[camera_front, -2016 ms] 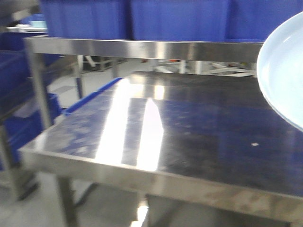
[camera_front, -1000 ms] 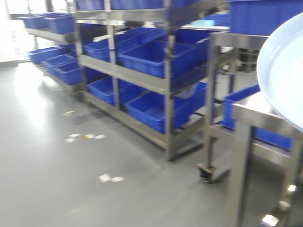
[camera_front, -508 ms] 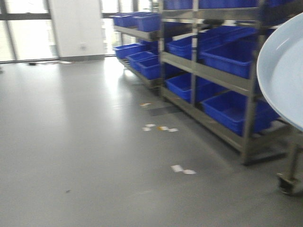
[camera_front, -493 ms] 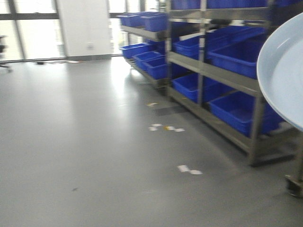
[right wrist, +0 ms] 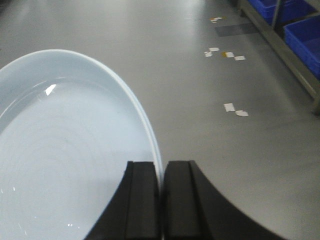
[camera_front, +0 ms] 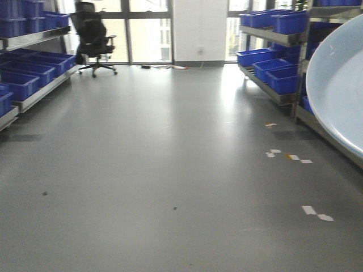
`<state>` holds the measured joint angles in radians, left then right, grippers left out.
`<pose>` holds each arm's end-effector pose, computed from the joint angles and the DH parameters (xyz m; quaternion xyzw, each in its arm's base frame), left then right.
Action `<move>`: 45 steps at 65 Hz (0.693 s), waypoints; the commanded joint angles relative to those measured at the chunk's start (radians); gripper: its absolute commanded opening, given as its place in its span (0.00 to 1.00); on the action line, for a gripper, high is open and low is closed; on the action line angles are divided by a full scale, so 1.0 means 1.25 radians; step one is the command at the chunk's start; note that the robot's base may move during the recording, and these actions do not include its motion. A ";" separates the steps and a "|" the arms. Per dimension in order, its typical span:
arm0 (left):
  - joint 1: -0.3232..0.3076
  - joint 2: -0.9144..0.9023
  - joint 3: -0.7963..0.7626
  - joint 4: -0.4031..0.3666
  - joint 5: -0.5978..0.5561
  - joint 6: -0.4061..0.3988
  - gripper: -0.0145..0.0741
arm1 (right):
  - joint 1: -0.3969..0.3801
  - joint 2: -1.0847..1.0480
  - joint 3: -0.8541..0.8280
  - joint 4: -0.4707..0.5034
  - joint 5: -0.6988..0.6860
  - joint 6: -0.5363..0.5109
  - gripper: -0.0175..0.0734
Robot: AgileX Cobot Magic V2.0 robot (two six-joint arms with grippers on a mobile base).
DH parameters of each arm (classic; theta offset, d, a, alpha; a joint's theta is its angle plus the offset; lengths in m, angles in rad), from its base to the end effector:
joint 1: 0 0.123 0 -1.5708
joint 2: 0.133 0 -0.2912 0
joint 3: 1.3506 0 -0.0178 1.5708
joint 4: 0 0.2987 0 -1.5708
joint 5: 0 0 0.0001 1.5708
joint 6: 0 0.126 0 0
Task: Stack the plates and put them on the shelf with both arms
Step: 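Drive the base away from the table holding the plates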
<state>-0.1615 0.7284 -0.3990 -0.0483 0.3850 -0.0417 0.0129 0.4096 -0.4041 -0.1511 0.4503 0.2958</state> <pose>0.2035 -0.0355 0.2156 0.0375 0.8898 -0.0642 0.4502 0.1644 -0.0061 0.2706 0.0788 0.8194 0.0220 0.5673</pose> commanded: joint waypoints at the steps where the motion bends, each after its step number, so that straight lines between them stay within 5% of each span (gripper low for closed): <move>1: 0.000 0.000 -0.022 -0.004 -0.058 -0.007 0.26 | -0.005 0.004 -0.024 -0.007 -0.079 -0.002 0.22; 45: 0.000 -0.008 -0.022 -0.004 -0.055 -0.007 0.26 | -0.005 0.011 -0.024 -0.007 -0.076 -0.002 0.22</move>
<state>-0.1615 0.7224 -0.3974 -0.0483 0.3890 -0.0417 0.0129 0.4096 -0.4041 -0.1511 0.4503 0.2958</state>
